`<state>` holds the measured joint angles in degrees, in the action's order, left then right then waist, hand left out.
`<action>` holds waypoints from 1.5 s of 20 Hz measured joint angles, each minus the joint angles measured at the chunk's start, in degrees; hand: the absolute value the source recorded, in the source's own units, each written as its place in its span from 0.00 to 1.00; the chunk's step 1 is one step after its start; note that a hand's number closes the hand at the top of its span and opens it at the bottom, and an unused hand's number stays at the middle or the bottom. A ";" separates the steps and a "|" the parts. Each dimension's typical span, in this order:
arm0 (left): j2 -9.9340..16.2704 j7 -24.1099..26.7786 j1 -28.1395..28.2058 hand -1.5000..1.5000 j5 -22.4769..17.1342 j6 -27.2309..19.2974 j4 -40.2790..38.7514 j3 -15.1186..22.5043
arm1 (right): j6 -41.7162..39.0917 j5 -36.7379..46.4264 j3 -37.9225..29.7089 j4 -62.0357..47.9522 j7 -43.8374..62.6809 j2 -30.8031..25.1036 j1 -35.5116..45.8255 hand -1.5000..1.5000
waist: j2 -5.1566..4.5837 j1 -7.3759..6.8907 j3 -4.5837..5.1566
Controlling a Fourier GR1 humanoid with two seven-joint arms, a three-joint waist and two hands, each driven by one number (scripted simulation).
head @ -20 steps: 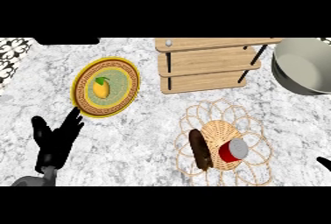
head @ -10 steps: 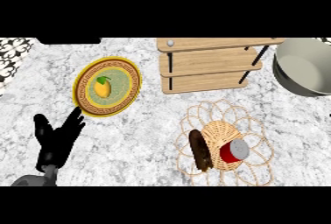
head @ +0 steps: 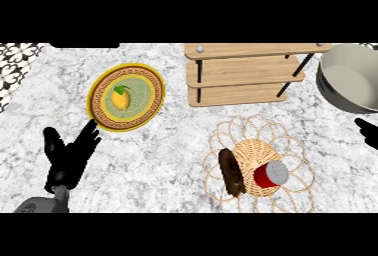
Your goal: Pick the can from the placemat and place it in the tiered shelf
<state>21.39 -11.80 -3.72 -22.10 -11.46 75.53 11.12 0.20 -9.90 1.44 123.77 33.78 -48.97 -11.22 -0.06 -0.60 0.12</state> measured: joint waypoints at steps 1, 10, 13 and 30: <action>0.26 -0.21 0.45 0.50 -0.12 0.47 0.56 -0.10 | 0.83 2.08 1.72 0.23 2.58 0.17 1.49 0.00 | -0.01 -0.21 0.00; -0.71 -1.13 0.26 0.50 1.35 1.40 0.33 -1.28 | -0.08 12.98 14.86 -3.05 21.35 6.35 16.03 0.00 | -0.04 -0.20 -0.07; -1.09 -0.98 -0.05 0.50 1.67 2.37 -0.57 -2.24 | -0.72 17.31 18.83 -5.13 22.54 9.86 17.76 0.00 | 0.00 0.05 -0.07; -3.94 -2.66 1.47 0.50 5.40 4.07 1.65 -5.56 | -3.94 34.99 23.80 -10.70 25.44 22.09 16.00 0.00 | 0.09 0.50 -0.12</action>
<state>17.45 -14.45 -2.25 -16.70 -7.39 77.19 5.56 -3.75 25.08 25.24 113.07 59.22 -26.88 4.78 0.03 -0.11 0.00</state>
